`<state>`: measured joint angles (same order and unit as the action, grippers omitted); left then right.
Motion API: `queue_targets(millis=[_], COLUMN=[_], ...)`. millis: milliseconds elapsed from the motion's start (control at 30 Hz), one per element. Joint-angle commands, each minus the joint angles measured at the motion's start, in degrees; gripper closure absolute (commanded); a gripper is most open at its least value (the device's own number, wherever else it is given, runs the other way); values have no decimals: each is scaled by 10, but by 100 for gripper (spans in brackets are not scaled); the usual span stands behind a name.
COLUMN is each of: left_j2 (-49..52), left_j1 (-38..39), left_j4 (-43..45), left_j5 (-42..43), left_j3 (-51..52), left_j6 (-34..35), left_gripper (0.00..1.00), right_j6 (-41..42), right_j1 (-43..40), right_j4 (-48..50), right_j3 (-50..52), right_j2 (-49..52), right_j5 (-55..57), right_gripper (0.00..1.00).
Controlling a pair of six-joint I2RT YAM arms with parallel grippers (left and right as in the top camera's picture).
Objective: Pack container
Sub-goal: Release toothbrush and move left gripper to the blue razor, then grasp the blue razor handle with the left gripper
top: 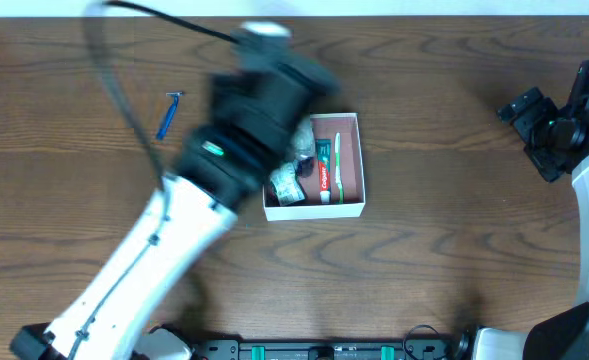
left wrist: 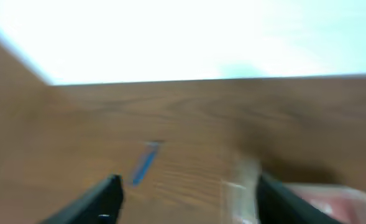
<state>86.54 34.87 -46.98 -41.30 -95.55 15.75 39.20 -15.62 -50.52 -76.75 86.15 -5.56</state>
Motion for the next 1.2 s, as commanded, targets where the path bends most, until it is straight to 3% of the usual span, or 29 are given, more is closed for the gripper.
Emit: queue_targets(millis=[0, 167, 300, 500, 833, 1167], left_j2=[30, 81, 133, 211, 330, 378], left_j1=[-122, -292, -373, -416, -416, -418], left_j4=[3, 22, 20, 7, 17, 68], left_j5=[77, 302, 381, 433, 441, 441], left_j3=[6, 6, 6, 6, 6, 6], left_j6=[-74, -180, -242, -322, -332, -342], left_gripper=[24, 24, 23, 23, 23, 23], right_j6=[-7, -7, -7, -7, -7, -7], right_j1=[-3, -3, -3, -3, -3, -3], right_j4=[-1, -1, 0, 0, -1, 0], right_j3=[-1, -1, -1, -1, -1, -1], right_j2=[-7, -7, -7, -7, -7, -7], right_j5=[2, 2, 2, 2, 2, 2], right_gripper=[1, 1, 1, 1, 1, 1])
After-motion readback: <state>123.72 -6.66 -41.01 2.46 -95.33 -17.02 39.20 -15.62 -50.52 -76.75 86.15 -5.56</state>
